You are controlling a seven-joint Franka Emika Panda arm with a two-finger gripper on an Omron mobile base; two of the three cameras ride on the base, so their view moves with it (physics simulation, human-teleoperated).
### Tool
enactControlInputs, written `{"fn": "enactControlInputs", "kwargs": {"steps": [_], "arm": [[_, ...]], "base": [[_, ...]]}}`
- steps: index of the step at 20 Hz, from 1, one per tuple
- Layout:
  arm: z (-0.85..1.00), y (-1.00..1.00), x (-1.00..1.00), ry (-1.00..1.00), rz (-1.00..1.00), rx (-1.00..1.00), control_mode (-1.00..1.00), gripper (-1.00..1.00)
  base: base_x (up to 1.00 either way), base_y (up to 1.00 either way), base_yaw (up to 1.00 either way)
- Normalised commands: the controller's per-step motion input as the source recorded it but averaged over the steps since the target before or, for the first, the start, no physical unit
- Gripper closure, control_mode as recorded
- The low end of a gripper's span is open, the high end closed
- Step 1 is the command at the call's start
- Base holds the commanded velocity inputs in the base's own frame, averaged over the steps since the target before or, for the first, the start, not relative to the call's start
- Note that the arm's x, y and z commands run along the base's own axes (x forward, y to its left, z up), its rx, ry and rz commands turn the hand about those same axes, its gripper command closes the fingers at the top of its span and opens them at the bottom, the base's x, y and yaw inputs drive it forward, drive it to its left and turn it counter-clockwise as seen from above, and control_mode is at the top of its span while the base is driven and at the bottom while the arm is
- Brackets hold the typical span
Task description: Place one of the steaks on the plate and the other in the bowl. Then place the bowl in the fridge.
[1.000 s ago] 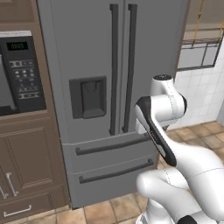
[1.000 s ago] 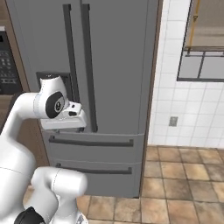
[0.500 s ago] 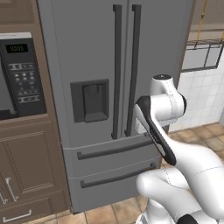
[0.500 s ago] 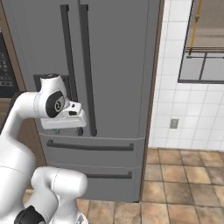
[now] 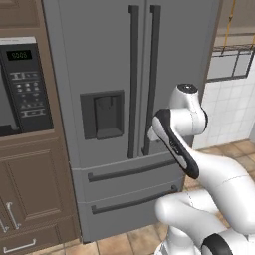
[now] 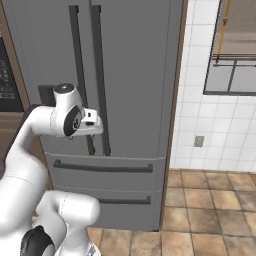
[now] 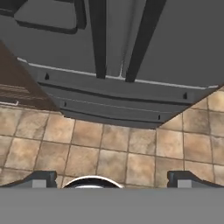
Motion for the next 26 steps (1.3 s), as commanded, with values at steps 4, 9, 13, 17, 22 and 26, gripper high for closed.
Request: {"fn": "enactControlInputs", "kwargs": {"steps": [4,9,13,17,22,26], "arm": [[0.08,0.04,1.00,-0.34,0.03,0.26,-1.00,-1.00],[0.57,0.00,0.61,-0.19,-0.02,0.01,-1.00,-1.00],[0.45,0.00,0.21,-0.02,-0.04,-0.12,-1.00,-1.00],[0.12,-0.06,0.31,0.07,-0.08,-0.07,-1.00,-1.00],[-0.05,-0.09,0.43,-0.01,-0.06,0.00,-1.00,-1.00],[-0.14,-0.04,0.52,-0.10,-0.03,0.03,-1.00,-1.00]], "base": [[0.00,0.00,0.00],[0.00,0.00,0.00],[0.00,0.00,0.00],[0.00,0.00,0.00],[0.00,0.00,0.00],[0.00,0.00,0.00]]}}
